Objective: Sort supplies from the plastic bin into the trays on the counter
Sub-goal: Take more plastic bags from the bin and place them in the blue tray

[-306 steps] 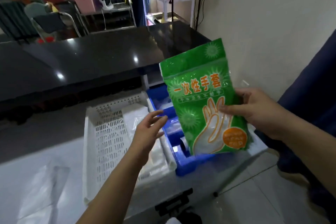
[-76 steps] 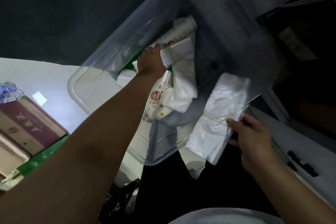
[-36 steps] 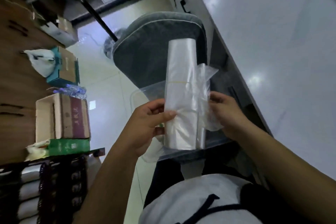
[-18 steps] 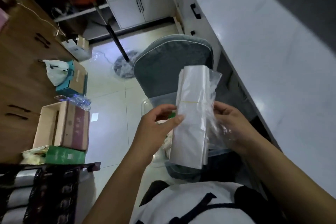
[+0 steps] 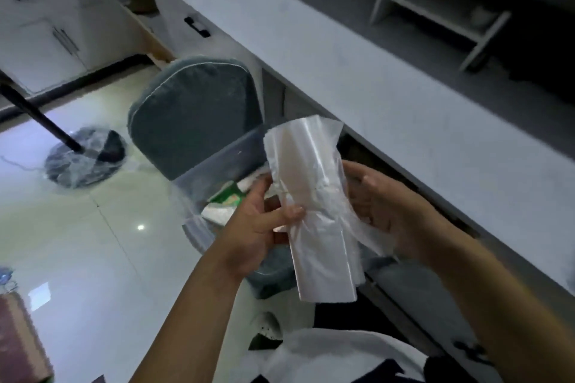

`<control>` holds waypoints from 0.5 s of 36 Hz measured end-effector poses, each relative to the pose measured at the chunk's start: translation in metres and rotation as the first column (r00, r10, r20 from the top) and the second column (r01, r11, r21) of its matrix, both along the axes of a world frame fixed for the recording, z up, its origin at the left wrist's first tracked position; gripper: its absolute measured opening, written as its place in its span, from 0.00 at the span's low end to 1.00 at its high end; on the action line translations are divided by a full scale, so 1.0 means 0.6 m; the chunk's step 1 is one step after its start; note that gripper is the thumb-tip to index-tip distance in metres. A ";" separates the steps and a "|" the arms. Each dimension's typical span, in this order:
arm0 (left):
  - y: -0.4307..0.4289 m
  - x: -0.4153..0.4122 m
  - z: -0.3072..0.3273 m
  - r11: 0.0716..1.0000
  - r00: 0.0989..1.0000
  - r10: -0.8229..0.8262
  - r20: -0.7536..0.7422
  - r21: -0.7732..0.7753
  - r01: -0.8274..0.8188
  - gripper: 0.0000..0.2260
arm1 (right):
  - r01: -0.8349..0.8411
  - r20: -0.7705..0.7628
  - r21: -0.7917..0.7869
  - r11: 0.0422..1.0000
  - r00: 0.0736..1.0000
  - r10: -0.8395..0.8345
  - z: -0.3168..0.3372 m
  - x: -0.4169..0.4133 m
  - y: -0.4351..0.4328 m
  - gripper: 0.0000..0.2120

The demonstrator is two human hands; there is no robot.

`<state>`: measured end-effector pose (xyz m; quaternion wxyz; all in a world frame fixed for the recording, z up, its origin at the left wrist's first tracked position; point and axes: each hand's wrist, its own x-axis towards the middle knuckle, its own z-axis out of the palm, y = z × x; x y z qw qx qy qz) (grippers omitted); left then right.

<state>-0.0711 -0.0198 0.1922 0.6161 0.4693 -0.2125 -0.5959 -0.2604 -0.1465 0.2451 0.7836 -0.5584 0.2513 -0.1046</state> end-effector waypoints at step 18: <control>-0.018 -0.290 0.070 0.958 0.957 -0.263 0.123 -0.086 0.275 0.23 | 0.616 -0.052 -0.129 0.777 0.778 -0.626 0.008 -0.319 0.169 0.20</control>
